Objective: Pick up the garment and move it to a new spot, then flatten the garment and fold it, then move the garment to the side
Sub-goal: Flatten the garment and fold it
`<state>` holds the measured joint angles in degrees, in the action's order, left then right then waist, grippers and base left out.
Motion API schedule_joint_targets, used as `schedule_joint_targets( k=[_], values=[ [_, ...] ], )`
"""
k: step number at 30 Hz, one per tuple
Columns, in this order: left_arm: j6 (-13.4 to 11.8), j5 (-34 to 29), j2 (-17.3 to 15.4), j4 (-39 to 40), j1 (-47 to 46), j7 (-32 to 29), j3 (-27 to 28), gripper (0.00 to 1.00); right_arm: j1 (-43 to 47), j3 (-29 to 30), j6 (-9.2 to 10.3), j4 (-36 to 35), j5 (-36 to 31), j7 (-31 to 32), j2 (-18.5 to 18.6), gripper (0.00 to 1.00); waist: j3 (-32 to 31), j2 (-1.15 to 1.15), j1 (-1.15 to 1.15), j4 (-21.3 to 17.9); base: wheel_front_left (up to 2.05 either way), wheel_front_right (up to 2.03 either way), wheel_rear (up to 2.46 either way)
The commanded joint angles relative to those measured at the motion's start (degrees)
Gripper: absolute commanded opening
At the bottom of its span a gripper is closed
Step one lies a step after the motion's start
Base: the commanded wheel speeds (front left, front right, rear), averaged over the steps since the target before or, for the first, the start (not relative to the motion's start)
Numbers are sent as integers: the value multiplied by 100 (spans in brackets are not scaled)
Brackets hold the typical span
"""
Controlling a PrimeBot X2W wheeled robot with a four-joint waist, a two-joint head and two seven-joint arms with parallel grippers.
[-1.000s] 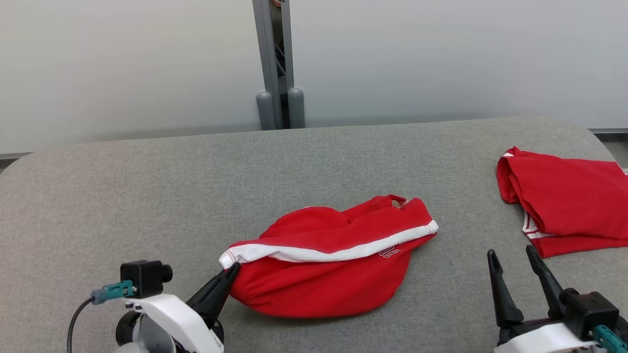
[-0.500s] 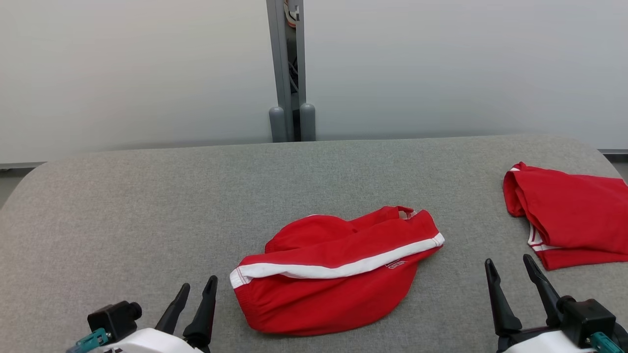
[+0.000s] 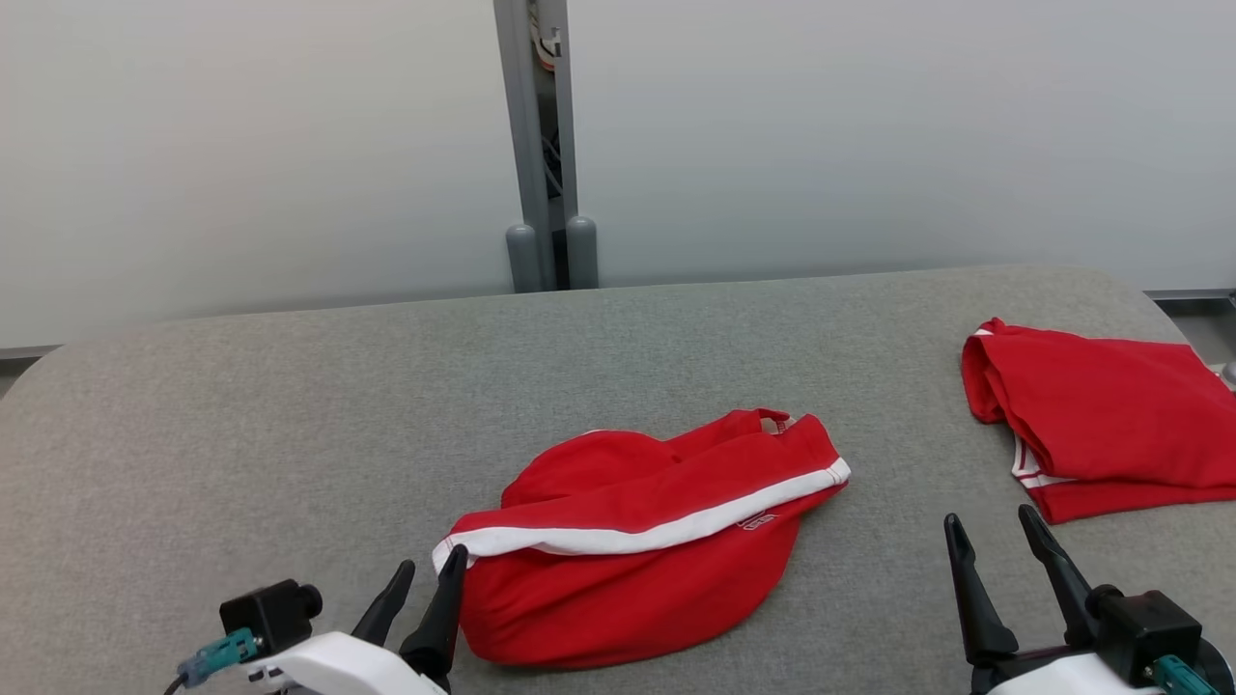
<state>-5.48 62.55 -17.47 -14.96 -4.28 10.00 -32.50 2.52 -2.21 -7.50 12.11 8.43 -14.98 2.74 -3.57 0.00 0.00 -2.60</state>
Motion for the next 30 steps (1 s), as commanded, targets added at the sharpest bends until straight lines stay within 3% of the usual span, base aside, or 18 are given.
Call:
schedule_joint_targets(
  k=[1, 7, 8, 10, 18, 20, 30],
  values=[
    [-9, -16, -21, -62, -142, -45, -14, 100, -44, 23, 2, 12, -18, -25, 34, 100, 15, 0, 0, -58, 0, 0, 0],
    [-83, 137, 23, -327, -342, -375, -26, 100, -85, 9, 2, 13, -45, -24, 33, 100, 60, 0, 0, -193, 0, 0, 0],
    [-51, 161, 24, -388, -406, -407, -2, 60, -110, -12, 2, 20, -42, -25, 33, 100, 82, 0, 0, -234, 0, 0, 0],
    [-44, 154, 20, -447, -453, -405, 6, 0, -129, -16, 2, 34, -45, -24, 33, 100, 103, 0, 0, -255, 0, 0, 0],
    [-141, -253, -159, -400, -518, -199, -140, 0, -483, -250, 2, 487, 214, -24, 35, 100, 223, 0, 0, -259, 0, 0, 0],
    [-247, -532, -237, -296, -463, -102, -299, 0, -893, -467, 2, 1072, 470, -25, 29, 100, 284, 0, 0, -189, 0, 0, 0],
    [-265, -779, -211, -131, -468, -71, -528, 0, -2096, -957, 2, 2929, 983, -24, 45, 100, 467, 0, 0, 225, 0, 0, 0]
  ],
)
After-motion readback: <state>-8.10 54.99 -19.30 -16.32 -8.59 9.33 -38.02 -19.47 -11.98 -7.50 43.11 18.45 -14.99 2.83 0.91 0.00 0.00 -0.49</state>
